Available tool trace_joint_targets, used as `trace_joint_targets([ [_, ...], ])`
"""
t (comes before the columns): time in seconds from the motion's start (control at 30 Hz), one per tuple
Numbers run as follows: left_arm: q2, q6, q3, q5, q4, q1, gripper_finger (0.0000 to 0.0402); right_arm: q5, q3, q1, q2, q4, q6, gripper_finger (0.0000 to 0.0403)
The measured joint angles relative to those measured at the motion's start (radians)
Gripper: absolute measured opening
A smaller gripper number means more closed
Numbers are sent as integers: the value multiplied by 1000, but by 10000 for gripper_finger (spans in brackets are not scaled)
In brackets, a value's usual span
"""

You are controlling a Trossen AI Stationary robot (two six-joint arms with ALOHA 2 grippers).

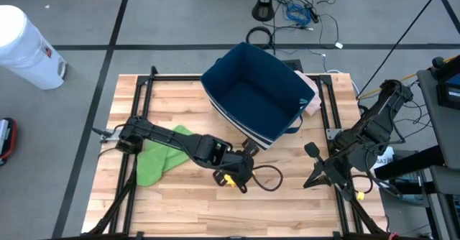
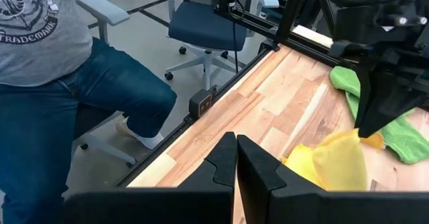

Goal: Fold towel
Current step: Fold the yellow towel

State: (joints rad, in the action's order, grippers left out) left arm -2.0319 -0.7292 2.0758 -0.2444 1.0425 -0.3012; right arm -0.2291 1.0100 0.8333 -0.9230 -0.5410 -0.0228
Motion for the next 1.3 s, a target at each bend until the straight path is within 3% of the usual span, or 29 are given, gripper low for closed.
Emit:
trace_joint_targets([
  [0.43,0,-30,0,0,-67,0,0,-6,0,0,0,7,-45,0],
  [0.53,0,85,0,55,-160,0,0,-6,0,0,0,6,-50,0],
  [0.63,0,301,0,118,-233,-1,0,-6,0,0,0,6,-70,0],
  [0.8,0,533,0,126,-376,-5,0,-6,0,0,0,3,-82,0],
  [1.03,0,562,0,110,-496,3,0,-5,0,0,-3,-9,-97,0],
  [1.3,0,555,0,104,-443,13,0,-5,0,0,-30,-11,-92,0],
])
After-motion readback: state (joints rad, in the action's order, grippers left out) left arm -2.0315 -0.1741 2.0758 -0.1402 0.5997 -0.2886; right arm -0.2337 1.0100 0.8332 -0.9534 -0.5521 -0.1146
